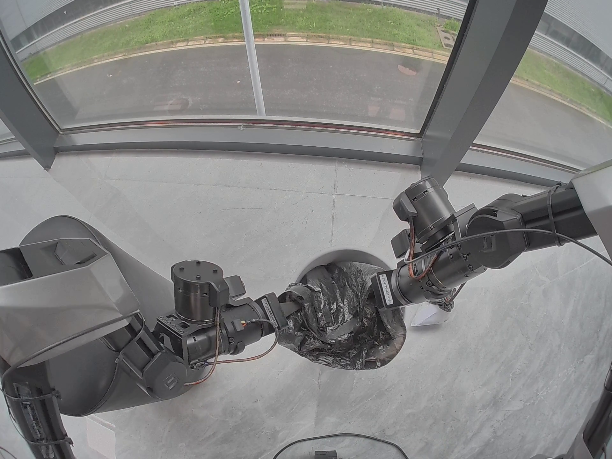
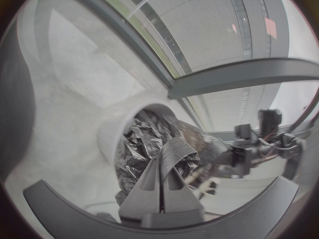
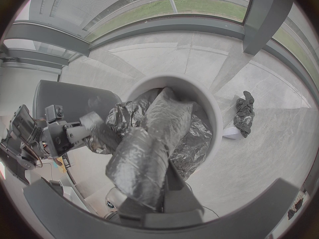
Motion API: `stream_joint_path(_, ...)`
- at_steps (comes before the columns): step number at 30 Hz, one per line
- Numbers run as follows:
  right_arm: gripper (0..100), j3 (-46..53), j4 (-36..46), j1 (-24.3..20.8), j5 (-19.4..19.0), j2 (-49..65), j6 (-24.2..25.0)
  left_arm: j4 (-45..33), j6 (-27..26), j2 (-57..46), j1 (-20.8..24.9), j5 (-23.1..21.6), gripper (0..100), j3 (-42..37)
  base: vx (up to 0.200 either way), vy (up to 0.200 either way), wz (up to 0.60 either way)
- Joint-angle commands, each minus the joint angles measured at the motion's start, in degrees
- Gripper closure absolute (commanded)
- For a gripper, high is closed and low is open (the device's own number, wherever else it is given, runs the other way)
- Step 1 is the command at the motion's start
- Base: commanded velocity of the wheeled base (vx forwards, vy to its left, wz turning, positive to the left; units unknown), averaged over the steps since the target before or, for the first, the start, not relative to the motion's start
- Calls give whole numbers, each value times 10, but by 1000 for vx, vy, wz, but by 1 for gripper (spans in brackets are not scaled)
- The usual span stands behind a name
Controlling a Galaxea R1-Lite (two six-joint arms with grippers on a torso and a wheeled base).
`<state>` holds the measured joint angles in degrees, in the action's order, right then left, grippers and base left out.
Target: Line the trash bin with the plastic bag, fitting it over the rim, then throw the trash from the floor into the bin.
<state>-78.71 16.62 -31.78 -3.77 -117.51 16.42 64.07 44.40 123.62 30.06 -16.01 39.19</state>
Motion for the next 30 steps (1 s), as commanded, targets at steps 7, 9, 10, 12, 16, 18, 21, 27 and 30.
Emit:
stream_joint_path(7, 100, 63, -26, 15, 12, 29, -8, -83, -148, -49, 77, 181, 100, 10, 0, 0, 0)
stream_joint_path(9, 100, 76, -38, 22, 14, 36, -10, -84, -147, -56, 82, 181, 100, 4, 0, 0, 0)
stream_joint_path(10, 100, 90, -45, 28, 14, 46, -16, -95, -143, -69, 95, 183, 100, 0, 0, 0, 0)
stream_joint_path(12, 100, 99, -46, 32, 14, 54, -24, -114, -142, -80, 107, 188, 100, -3, 0, 0, 0)
stream_joint_path(16, 100, 114, -47, 37, 14, 66, -34, -178, -100, -105, 119, 186, 100, 9, 0, 0, 0)
stream_joint_path(18, 100, 118, -46, 40, 14, 70, -35, -207, -79, -115, 119, 184, 100, 24, 0, 0, 0)
stream_joint_path(21, 100, 128, -47, 41, 14, 76, -39, -242, -71, -123, 119, 182, 100, 28, 0, 0, 0)
stream_joint_path(27, 100, 166, -59, 41, 14, 80, -53, -256, -69, -103, 120, 181, 100, 33, 0, 0, 0)
stream_joint_path(30, 100, 189, -83, 43, 14, 79, -53, -249, -63, -85, 120, 181, 100, 33, 0, 0, 0)
